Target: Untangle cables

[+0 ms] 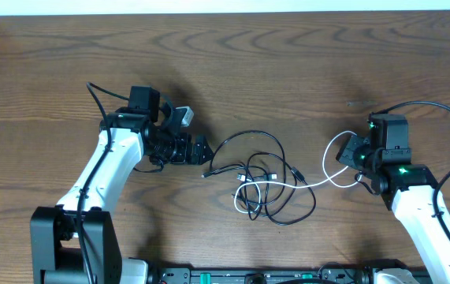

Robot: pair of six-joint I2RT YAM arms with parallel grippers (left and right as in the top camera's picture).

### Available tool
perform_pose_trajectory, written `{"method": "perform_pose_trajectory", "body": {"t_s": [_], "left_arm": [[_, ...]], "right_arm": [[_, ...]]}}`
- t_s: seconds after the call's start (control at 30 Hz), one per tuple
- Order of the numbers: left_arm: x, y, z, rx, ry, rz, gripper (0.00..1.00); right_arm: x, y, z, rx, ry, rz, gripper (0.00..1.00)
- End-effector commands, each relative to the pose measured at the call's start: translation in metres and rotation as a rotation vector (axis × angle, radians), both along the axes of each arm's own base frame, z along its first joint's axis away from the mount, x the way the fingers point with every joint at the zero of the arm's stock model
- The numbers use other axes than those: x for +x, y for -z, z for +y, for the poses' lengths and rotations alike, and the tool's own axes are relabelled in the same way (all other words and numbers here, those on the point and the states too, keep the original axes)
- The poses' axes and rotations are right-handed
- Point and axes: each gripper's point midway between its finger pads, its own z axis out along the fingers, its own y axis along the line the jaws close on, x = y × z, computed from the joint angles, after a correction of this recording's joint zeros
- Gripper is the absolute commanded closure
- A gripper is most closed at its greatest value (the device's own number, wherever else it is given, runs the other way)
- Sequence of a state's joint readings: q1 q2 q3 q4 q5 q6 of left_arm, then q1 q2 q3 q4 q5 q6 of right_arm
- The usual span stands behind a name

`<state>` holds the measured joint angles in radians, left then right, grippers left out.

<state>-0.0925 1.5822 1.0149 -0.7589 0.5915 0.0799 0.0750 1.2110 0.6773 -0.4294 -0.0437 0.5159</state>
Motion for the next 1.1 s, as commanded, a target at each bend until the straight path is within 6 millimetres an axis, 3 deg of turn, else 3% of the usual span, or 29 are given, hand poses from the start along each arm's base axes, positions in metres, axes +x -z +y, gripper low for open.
{"method": "perform_pose_trajectory", "body": {"t_s": [0.0,0.17,0.27,0.53,0.83,1.07], "left_arm": [[0.007,-0.006,0.001,0.009,0.011,-0.031,0.00],[0.007,-0.006,0.002,0.009,0.010,-0.031,0.00],[0.007,-0.006,0.002,0.009,0.010,-0.031,0.00],[0.007,-0.006,0.001,0.009,0.011,-0.031,0.00],[0.005,-0.006,0.001,0.004,0.008,-0.022,0.00],[-0.003,-0.016,-0.014,-0.104,0.025,0.013,0.02]], "right_arm": [[0.002,0.003,-0.013,-0.049,0.045,-0.002,0.99],[0.008,0.006,-0.041,-0.187,0.139,-0.011,0.99],[0.011,0.012,-0.047,-0.221,0.161,-0.003,0.99],[0.019,0.029,-0.046,-0.221,0.156,0.022,0.99],[0.020,0.029,-0.041,-0.199,0.142,0.017,0.99],[0.020,0.029,-0.041,-0.198,0.142,0.017,0.98]]}}
